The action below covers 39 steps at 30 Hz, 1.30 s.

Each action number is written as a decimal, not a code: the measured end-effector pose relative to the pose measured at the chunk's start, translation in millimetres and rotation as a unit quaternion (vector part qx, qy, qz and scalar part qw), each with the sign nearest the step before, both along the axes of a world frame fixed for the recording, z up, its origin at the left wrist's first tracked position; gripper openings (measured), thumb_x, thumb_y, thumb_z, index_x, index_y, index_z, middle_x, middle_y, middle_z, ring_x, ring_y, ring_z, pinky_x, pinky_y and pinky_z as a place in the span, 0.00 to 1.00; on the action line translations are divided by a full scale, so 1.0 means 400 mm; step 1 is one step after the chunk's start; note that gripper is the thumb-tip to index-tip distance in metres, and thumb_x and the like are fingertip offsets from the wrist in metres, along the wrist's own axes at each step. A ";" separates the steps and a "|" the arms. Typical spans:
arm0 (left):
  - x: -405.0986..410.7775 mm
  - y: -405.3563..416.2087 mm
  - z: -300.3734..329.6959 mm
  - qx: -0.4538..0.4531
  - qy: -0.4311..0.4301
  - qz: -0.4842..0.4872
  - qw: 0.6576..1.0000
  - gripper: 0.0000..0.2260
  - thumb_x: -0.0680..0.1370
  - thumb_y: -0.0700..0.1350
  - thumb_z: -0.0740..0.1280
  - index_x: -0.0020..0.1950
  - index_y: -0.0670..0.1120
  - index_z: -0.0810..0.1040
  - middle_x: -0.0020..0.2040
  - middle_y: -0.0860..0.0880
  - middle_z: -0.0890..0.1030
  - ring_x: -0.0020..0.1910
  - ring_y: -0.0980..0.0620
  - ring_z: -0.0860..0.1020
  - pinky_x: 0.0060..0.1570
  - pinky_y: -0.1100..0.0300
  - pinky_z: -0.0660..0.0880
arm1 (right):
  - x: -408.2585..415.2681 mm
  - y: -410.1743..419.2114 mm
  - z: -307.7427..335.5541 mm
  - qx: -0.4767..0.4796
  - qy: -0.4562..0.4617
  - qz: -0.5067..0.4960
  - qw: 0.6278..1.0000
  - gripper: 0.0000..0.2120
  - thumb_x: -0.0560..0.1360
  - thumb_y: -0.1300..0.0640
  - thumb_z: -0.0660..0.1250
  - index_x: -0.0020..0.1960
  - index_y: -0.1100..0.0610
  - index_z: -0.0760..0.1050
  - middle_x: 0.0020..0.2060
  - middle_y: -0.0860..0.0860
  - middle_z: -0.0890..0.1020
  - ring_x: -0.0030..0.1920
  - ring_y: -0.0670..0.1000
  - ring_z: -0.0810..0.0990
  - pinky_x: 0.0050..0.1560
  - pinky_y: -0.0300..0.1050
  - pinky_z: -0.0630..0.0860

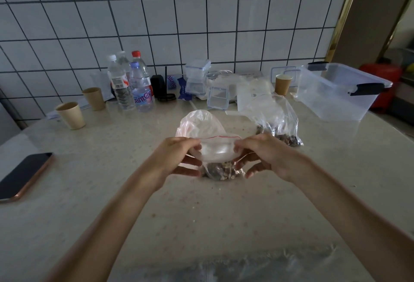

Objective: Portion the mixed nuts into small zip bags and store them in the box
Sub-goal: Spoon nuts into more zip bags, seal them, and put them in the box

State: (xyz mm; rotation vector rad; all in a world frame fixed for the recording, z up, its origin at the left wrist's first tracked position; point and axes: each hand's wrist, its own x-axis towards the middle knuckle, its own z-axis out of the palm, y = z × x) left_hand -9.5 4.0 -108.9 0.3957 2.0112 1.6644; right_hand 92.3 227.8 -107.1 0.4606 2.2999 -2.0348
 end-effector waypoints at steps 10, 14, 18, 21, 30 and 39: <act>-0.024 -0.030 -0.036 0.197 -0.161 -0.085 0.963 0.21 0.71 0.55 0.80 0.59 0.46 0.88 0.58 0.44 0.85 0.55 0.47 0.85 0.49 0.53 0.84 | 0.012 0.028 -0.052 -0.275 0.046 0.024 0.960 0.10 0.74 0.56 0.73 0.53 0.58 0.87 0.51 0.55 0.88 0.49 0.52 0.89 0.36 0.41 0.83; -0.019 -0.024 -0.035 0.209 -0.108 -0.099 0.967 0.17 0.70 0.53 0.80 0.55 0.48 0.89 0.54 0.48 0.87 0.51 0.53 0.86 0.47 0.59 0.83 | 0.001 0.010 -0.045 -0.218 0.068 -0.042 0.973 0.07 0.68 0.56 0.79 0.44 0.58 0.87 0.42 0.57 0.87 0.38 0.51 0.88 0.30 0.40 0.80; -0.011 -0.010 -0.015 0.200 -0.068 -0.098 0.973 0.09 0.69 0.47 0.79 0.48 0.47 0.89 0.51 0.47 0.87 0.49 0.52 0.86 0.47 0.61 0.83 | -0.011 -0.006 -0.027 -0.059 0.130 -0.108 0.984 0.10 0.72 0.67 0.77 0.43 0.60 0.75 0.27 0.55 0.80 0.25 0.54 0.81 0.23 0.42 0.75; -0.002 -0.001 0.008 0.194 -0.072 -0.099 0.973 0.12 0.65 0.45 0.81 0.47 0.46 0.88 0.50 0.46 0.87 0.50 0.50 0.87 0.48 0.59 0.83 | -0.016 -0.027 -0.007 0.104 0.192 -0.139 0.966 0.12 0.74 0.72 0.67 0.40 0.59 0.68 0.24 0.52 0.76 0.20 0.56 0.76 0.20 0.41 0.67; 0.021 0.023 0.028 -0.107 0.389 0.091 0.911 0.09 0.73 0.33 0.75 0.45 0.46 0.81 0.35 0.54 0.81 0.31 0.59 0.78 0.31 0.66 0.72 | -0.002 -0.041 0.012 0.530 0.210 -0.110 0.814 0.16 0.69 0.68 0.65 0.33 0.52 0.62 0.25 0.47 0.69 0.26 0.52 0.68 0.28 0.43 0.58; 0.031 0.035 0.075 -0.146 0.311 0.030 0.939 0.14 0.83 0.53 0.67 0.45 0.45 0.84 0.35 0.47 0.84 0.34 0.48 0.85 0.36 0.49 0.85 | -0.002 -0.019 0.070 0.002 0.028 0.018 0.999 0.14 0.81 0.53 0.70 0.50 0.65 0.83 0.40 0.58 0.85 0.38 0.54 0.86 0.35 0.47 0.82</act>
